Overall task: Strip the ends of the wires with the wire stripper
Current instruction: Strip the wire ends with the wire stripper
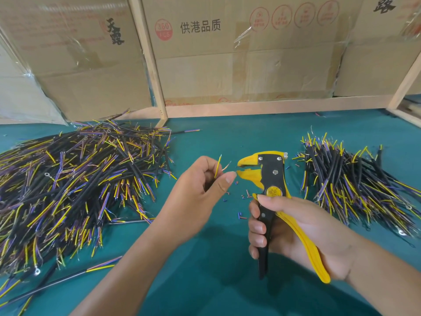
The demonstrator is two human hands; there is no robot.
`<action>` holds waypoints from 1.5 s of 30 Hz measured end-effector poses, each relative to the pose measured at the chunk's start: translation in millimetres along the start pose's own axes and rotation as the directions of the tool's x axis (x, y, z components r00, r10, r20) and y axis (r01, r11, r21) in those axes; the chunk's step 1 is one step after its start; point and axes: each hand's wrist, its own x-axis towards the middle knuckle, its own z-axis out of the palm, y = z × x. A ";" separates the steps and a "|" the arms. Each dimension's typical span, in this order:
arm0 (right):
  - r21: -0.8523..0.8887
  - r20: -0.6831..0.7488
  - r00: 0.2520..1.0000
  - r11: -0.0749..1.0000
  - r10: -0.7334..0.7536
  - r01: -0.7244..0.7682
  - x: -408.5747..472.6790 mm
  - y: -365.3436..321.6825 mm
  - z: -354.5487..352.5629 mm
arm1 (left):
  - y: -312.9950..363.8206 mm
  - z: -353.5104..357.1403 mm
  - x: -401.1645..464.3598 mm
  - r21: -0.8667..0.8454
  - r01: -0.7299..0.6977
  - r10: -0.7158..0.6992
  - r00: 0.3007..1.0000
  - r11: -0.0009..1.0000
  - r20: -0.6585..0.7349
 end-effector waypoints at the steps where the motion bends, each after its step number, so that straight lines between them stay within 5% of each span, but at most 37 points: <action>1: 0.007 0.012 1.000 1.000 0.004 -0.004 1.0 0.7 -2.5 | 1.3 -0.3 0.0 -0.018 0.005 -0.005 1.000 1.000 -0.011; 6: 0.027 0.072 0.997 0.999 0.015 -0.017 2.5 3.1 -8.0 | 4.6 -1.6 0.4 -0.072 0.064 -0.064 0.998 0.995 -0.003; 11: 0.046 0.154 0.988 0.999 0.014 -0.021 -4.2 -3.4 0.7 | 5.1 -1.1 -0.6 0.154 0.002 0.004 0.999 0.988 -0.040; 20: -0.070 0.058 0.997 0.996 0.052 -0.048 -18.0 -12.7 20.8 | 5.7 -1.2 -3.4 0.380 -0.131 0.121 0.991 0.916 0.049; 25: -0.400 -0.093 0.994 0.912 0.062 -0.095 -20.4 -13.8 15.9 | 4.6 -1.4 -2.7 0.448 -0.151 0.124 0.988 0.881 0.090; 45: -0.415 -0.149 0.988 0.904 0.045 -0.104 -24.6 -14.4 21.3 | 4.0 -3.3 -1.7 0.455 -0.104 0.079 0.994 0.885 0.074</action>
